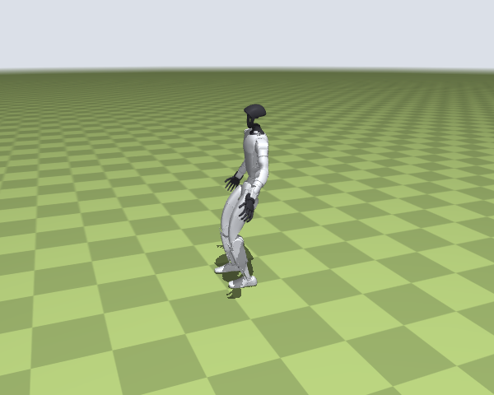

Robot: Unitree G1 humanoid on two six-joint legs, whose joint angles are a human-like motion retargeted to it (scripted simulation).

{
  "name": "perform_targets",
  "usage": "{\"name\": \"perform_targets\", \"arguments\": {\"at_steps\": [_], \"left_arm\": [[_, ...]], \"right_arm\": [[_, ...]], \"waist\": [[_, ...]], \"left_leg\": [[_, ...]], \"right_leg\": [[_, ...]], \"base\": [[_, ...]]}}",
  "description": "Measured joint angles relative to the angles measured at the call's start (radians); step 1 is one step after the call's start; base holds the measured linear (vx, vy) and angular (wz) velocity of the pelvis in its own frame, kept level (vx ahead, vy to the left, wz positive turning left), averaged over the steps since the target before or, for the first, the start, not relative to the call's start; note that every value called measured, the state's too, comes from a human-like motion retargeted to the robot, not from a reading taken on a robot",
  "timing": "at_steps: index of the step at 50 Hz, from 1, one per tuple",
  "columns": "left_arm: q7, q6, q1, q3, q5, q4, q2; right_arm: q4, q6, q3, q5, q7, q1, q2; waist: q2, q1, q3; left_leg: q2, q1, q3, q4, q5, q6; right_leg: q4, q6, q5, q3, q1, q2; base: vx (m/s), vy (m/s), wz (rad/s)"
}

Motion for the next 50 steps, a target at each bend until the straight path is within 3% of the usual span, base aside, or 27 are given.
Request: {"name": "perform_targets", "arguments": {"at_steps": [3,6,8,11,15,18,27,33,38,41,45,50], "left_arm": [[-0.161,-0.069,0.006,-0.22,0.038,-0.054,-0.072],[-0.273,-0.12,-0.013,-0.406,0.24,-0.105,-0.105],[-0.27,-0.132,-0.032,-0.465,0.314,-0.14,-0.13],[-0.241,-0.139,-0.06,-0.461,0.265,-0.195,-0.184],[-0.205,-0.134,-0.087,-0.449,0.157,-0.206,-0.226],[-0.16,-0.121,-0.094,-0.487,0.148,-0.168,-0.235],[-0.196,-0.127,0.002,-0.553,0.077,-0.099,-0.174],[-0.138,-0.103,0.04,-0.535,0.031,0.069,-0.159],[-0.113,-0.086,0.143,-0.438,-0.025,0.144,-0.176],[-0.133,-0.075,0.21,-0.376,-0.042,0.156,-0.212],[-0.221,-0.089,0.27,-0.381,-0.042,0.138,-0.275],[-0.285,-0.13,0.237,-0.457,-0.006,0.117,-0.312]], "right_arm": [[0.124,0.004,0.019,0.108,0.082,-0.03,0.038],[0.203,-0.009,0.032,0.121,0.112,-0.016,0.045],[0.219,-0.015,0.033,0.13,0.108,0.011,0.046],[0.233,-0.014,0.015,0.14,0.103,0.02,0.029],[0.255,-0.005,0.018,0.142,0.104,-0.015,-0.009],[0.254,-0.005,0.015,0.14,0.092,-0.032,-0.037],[0.197,-0.029,0.018,0.123,0.089,-0.068,-0.068],[0.184,-0.009,0.087,0.042,0.093,-0.142,-0.108],[0.135,0.006,0.145,-0.068,0.087,-0.242,-0.152],[0.051,0.006,0.194,-0.162,0.071,-0.315,-0.184],[-0.108,-0.063,0.267,-0.33,0.11,-0.365,-0.243],[-0.241,-0.089,0.328,-0.474,0.138,-0.383,-0.274]], "waist": [[-0.066,-0.09,0.041],[-0.086,-0.135,0.066],[-0.07,-0.13,0.079],[-0.065,-0.126,0.098],[-0.062,-0.112,0.118],[-0.048,-0.097,0.113],[-0.052,0.028,0.013],[-0.056,0.158,-0.067],[-0.039,0.235,-0.137],[-0.015,0.259,-0.144],[0.053,0.245,-0.129],[0.093,0.15,-0.121]], "left_leg": [[-0.074,0.082,-0.075,-0.075,0.023,-0.005],[-0.094,0.151,-0.157,-0.121,0.016,-0.016],[-0.066,0.189,-0.193,-0.138,0.003,-0.038],[-0.071,0.227,-0.236,-0.188,0.023,-0.05],[-0.071,0.261,-0.284,-0.207,0.031,-0.045],[-0.055,0.284,-0.327,-0.223,0.034,-0.053],[-0.048,0.279,-0.421,-0.33,0.044,-0.038],[-0.057,0.2,-0.437,-0.379,0.064,-0.026],[-0.041,0.133,-0.41,-0.413,0.076,-0.007],[-0.043,0.094,-0.376,-0.391,0.072,0.009],[-0.03,0.056,-0.343,-0.33,0.054,0.002],[0.043,0.009,-0.111,-0.294,0.016,-0.004]], "right_leg": [[-0.288,0.049,0.276,0.054,-0.038,0.013],[-0.499,0.091,0.389,-0.12,-0.091,-0.012],[-0.599,0.095,0.345,-0.215,-0.125,0.008],[-0.628,0.083,0.231,-0.31,-0.184,-0.032],[-0.557,0.085,0.363,-0.324,-0.231,-0.074],[-0.538,0.095,0.366,-0.255,-0.205,-0.079],[-0.502,0.095,0.283,-0.309,-0.015,-0.122],[-0.343,0.065,0.143,-0.229,0.098,-0.115],[-0.19,0.037,-0.043,-0.2,0.145,-0.098],[-0.261,0.028,-0.026,-0.177,0.15,-0.09],[-0.324,0.03,0.014,-0.16,0.161,-0.068],[-0.398,0.059,0.021,-0.218,0.197,-0.075]], "base": [[0.28,0.04,1.52],[0.31,-0.03,1.34],[0.28,-0.1,0.84],[0.19,0.05,0.83],[0.17,-0.05,0.6],[0.19,-0.1,0.73],[0.16,-0.13,0.45],[0.06,-0.12,0.09],[0.02,-0.15,-0.28],[-0.04,-0.16,-0.56],[-0.07,-0.12,-0.17],[-0.05,-0.07,0.57]]}}
